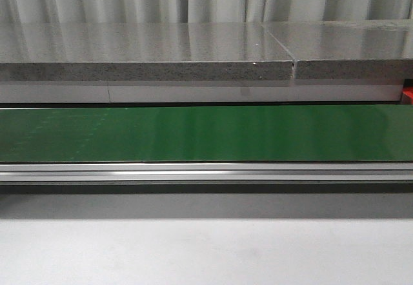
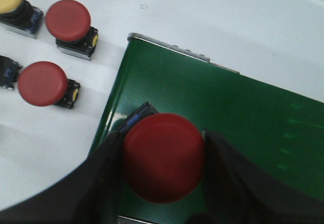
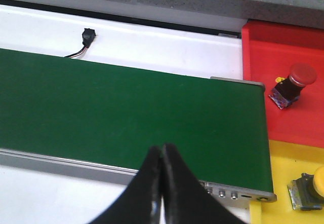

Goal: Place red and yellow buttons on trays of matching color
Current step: 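Grasp a red button with the left gripper and set it on the belt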

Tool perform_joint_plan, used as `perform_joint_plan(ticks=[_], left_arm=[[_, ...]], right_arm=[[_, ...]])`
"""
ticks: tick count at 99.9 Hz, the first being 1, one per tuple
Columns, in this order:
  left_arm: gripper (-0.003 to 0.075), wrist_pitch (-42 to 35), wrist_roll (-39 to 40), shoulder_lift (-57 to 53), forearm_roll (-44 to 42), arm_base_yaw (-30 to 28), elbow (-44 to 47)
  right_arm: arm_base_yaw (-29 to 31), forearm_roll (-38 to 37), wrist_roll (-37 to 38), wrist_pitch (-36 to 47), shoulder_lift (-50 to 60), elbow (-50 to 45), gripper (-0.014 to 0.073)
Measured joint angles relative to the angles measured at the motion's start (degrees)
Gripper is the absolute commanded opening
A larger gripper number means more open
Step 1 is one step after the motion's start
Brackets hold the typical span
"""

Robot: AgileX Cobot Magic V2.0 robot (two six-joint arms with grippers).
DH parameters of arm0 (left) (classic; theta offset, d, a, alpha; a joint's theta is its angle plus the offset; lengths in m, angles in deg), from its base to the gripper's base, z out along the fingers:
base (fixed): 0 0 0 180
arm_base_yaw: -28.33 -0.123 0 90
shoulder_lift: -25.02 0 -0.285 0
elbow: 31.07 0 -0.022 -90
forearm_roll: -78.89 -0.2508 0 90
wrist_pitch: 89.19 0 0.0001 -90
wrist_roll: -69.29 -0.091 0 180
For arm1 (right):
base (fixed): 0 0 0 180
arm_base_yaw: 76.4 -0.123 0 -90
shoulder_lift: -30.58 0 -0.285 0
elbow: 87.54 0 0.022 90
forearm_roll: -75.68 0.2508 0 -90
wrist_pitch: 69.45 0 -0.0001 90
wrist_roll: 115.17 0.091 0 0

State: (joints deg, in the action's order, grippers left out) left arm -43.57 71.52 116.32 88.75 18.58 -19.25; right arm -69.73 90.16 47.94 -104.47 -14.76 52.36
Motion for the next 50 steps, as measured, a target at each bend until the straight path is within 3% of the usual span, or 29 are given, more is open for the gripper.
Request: perform_joint_plan(ticks=[26, 34, 50], left_arm=[[0.0001, 1.0, -0.1, 4.0, 0.0, 1.1, -0.1], [0.0064, 1.0, -0.2, 4.0, 0.0, 1.1, -0.1], [0.0262, 2.3, -1.4, 4.0, 0.0, 1.1, -0.1]], right_arm=[[0.0, 0.0, 0.0, 0.0, 0.0, 0.0, -0.0068], [0.0, 0.0, 0.0, 0.0, 0.0, 0.0, -0.0068], [0.0, 0.0, 0.0, 0.0, 0.0, 0.0, -0.0068]])
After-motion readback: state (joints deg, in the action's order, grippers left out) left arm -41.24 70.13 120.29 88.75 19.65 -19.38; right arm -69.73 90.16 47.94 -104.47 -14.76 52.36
